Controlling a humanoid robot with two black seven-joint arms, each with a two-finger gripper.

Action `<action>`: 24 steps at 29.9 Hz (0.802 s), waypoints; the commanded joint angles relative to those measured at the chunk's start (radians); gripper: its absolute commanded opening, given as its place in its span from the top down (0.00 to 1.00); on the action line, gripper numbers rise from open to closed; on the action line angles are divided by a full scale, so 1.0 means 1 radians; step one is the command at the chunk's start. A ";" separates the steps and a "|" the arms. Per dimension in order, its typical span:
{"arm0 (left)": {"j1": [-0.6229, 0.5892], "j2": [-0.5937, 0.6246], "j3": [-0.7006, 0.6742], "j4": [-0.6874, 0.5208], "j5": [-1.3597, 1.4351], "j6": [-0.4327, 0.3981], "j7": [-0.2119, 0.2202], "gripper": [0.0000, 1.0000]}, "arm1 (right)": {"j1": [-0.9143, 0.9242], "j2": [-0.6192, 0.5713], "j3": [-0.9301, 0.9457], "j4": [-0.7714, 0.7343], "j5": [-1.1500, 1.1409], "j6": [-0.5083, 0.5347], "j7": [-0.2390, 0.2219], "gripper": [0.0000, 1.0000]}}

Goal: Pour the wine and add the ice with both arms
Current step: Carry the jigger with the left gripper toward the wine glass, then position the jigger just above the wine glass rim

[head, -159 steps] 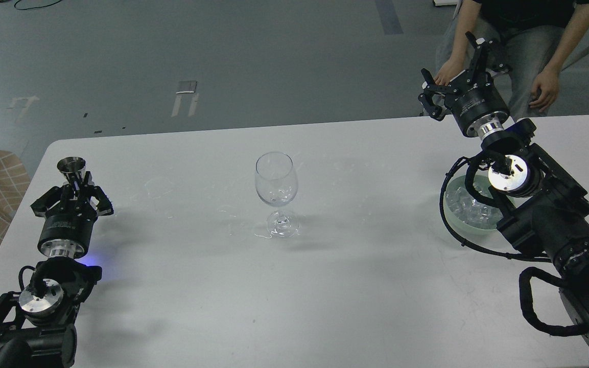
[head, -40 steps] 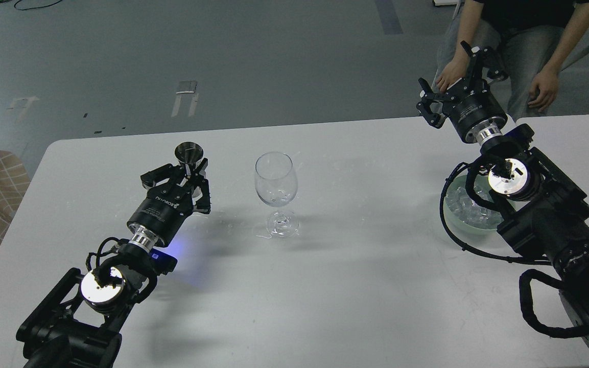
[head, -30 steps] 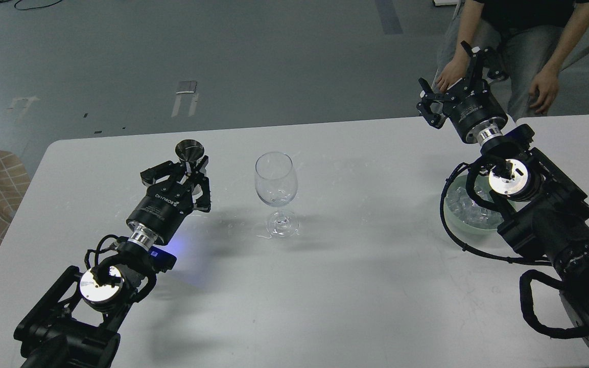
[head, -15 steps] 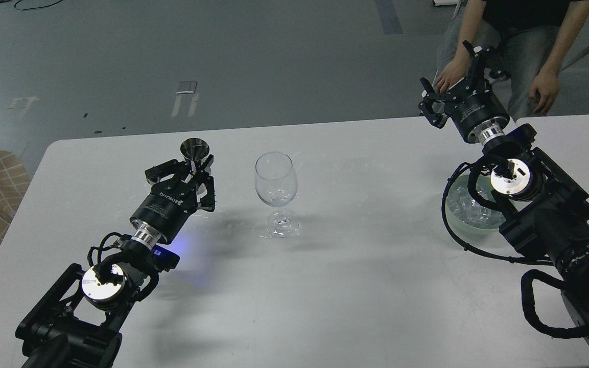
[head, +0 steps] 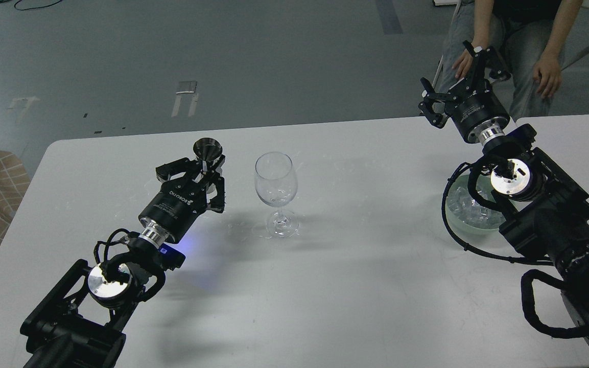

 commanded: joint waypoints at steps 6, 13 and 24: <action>0.000 0.006 0.000 -0.014 0.017 0.014 0.003 1.00 | 0.006 -0.001 0.000 0.001 0.000 0.000 0.000 0.00; 0.000 0.008 0.000 -0.057 0.036 0.052 0.008 1.00 | 0.006 -0.001 0.000 0.001 0.000 0.000 0.000 0.00; -0.003 0.005 0.000 -0.092 0.063 0.085 0.008 1.00 | 0.002 -0.001 0.000 0.005 0.002 0.000 0.000 0.00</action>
